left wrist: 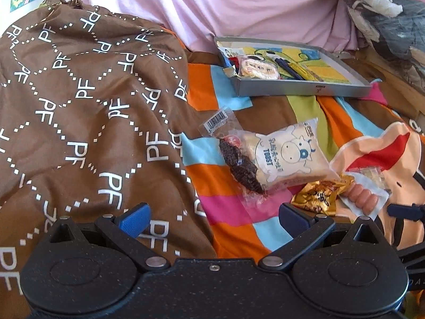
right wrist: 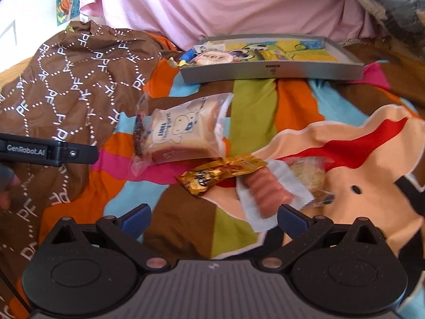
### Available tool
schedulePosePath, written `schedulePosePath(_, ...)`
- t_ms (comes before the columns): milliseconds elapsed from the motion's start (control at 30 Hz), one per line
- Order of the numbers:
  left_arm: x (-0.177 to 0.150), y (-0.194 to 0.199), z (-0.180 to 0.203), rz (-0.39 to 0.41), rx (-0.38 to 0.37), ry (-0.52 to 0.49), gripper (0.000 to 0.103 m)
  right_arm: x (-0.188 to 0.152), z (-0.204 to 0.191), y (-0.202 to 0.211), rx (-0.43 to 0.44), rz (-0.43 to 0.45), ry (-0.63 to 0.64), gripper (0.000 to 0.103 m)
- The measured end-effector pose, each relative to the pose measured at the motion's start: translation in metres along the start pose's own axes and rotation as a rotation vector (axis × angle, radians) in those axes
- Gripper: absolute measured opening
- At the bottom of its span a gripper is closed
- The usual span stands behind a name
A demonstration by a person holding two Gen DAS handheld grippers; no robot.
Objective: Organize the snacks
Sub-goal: 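Grasp the dried meat strip packet with the left tool while the right tool grasps the gold snack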
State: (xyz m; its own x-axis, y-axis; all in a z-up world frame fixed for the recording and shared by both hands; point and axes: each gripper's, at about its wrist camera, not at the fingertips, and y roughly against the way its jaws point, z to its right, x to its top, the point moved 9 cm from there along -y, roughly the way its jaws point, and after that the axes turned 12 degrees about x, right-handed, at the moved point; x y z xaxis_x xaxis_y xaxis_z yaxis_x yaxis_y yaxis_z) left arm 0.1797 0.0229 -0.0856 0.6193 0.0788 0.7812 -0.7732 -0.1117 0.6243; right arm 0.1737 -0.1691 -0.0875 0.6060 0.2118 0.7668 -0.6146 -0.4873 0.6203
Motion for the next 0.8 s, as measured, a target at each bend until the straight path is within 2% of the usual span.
schedulePosePath(167,0.009,-0.005,-0.001,0.038,-0.036,0.02,0.102,0.009,-0.003,-0.011,0.067,0.005,-0.02,0.103)
schedulePosePath(300,0.016,-0.011,-0.003,0.036,-0.109,0.071,0.102,0.014,-0.001,-0.025,0.116,-0.007,-0.093,0.103)
schedulePosePath(500,0.032,-0.015,-0.015,0.07,-0.153,0.121,0.102,0.016,0.002,-0.044,0.175,-0.016,-0.174,0.102)
schedulePosePath(600,0.04,-0.015,-0.016,0.095,-0.17,0.097,0.102,0.017,0.005,-0.05,0.177,-0.002,-0.219,0.098)
schedulePosePath(667,0.043,-0.017,-0.016,0.083,-0.192,0.073,0.102,0.02,0.01,-0.055,0.174,0.015,-0.251,0.093)
schedulePosePath(800,0.05,-0.023,-0.007,0.054,-0.223,-0.041,0.102,0.024,0.015,-0.065,0.173,0.05,-0.294,0.083)
